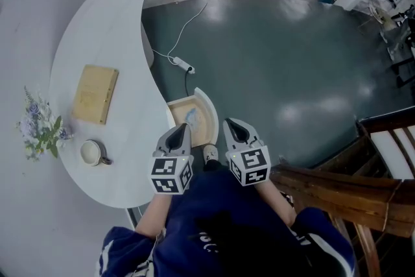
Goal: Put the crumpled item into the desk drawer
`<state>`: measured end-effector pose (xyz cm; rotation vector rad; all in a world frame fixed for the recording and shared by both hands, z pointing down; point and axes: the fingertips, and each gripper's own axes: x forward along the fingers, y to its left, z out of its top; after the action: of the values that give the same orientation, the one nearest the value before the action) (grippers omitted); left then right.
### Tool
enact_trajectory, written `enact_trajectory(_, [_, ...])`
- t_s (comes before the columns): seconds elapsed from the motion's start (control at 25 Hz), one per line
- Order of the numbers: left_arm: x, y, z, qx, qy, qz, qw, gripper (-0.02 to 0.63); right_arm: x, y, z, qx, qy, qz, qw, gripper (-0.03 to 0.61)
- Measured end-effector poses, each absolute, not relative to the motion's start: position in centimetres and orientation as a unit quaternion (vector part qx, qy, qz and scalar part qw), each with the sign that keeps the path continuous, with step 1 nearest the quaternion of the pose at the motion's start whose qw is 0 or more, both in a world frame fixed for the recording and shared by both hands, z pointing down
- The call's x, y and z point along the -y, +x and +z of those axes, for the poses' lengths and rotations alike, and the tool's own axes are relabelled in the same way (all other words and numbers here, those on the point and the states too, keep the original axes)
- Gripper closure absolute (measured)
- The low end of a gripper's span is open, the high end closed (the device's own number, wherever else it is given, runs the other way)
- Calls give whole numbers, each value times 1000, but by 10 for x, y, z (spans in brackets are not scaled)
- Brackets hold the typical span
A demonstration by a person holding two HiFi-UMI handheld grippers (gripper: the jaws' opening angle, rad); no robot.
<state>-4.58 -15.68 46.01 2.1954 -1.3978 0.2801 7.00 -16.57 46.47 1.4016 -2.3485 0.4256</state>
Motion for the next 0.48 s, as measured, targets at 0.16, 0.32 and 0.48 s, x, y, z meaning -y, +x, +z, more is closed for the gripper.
enact_trajectory(0.16, [155, -45, 464, 513, 809, 107, 266, 609, 166, 68, 465, 834, 497, 148, 186, 572])
enact_trajectory(0.32, [152, -41, 468, 508, 809, 109, 272, 609, 168, 68, 464, 834, 498, 145, 187, 572])
enact_trajectory(0.48, [152, -39, 467, 505, 812, 111, 269, 609, 166, 66, 465, 835, 495, 148, 189, 572])
